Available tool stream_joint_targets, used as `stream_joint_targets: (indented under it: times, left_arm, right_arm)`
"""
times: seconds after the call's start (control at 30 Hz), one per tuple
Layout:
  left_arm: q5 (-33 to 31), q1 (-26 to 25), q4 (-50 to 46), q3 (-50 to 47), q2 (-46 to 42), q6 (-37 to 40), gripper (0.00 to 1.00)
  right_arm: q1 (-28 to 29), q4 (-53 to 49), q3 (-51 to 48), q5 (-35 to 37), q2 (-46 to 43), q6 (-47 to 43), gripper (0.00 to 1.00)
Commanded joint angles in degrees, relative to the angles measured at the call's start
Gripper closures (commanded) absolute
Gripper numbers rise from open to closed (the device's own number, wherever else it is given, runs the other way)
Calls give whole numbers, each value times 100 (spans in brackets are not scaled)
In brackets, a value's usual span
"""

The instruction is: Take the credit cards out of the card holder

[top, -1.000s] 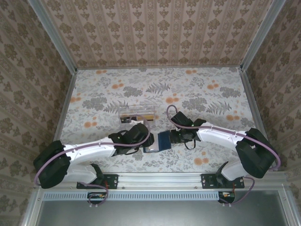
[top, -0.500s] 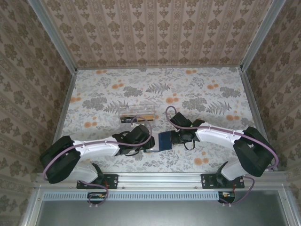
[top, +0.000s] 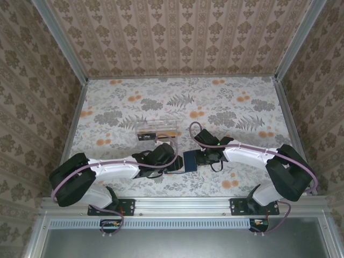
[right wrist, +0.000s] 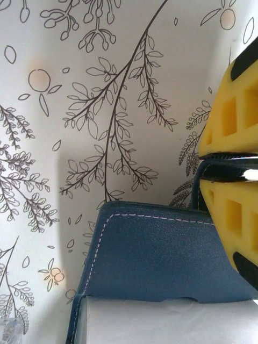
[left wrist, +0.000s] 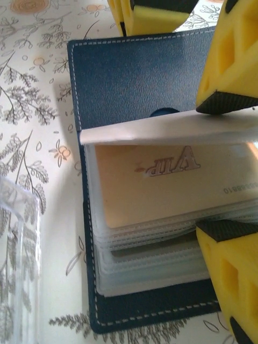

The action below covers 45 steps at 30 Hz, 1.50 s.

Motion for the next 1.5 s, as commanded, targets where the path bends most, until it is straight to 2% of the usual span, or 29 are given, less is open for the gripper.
stream_joint_targets:
  times: [0.0,0.2,0.43,0.6,0.87,1.1,1.23,1.47]
  left_arm:
    - [249,-108,364,248,57,158,39]
    - [250,-130,347,271,63,217,22]
    - [284,-138,417,215,-46,273,14]
    - [332,-138,422,241,9,327,13]
    - [350,-164,445,276,146,338,13]
    - [328,-206,336,377,276,388,14]
    - [334,-209,301,408,294,397,14]
    - [229,-209,49,467,64,465,14]
  right_arm:
    - [56,153,-61,-51,75,129,79]
    - [53,147,-79,-41,42,137,77]
    - [50,107,-89,45,1,145,71]
    - [33,-116,-39,360,-242,173,50]
    - [19,-282,45,429,-1000,222,44]
    - [20,-129,173,84,-836,293,42]
    - [23,29,134,-52,-620,278,46]
    - [22,99,-37,106,-155,259,80]
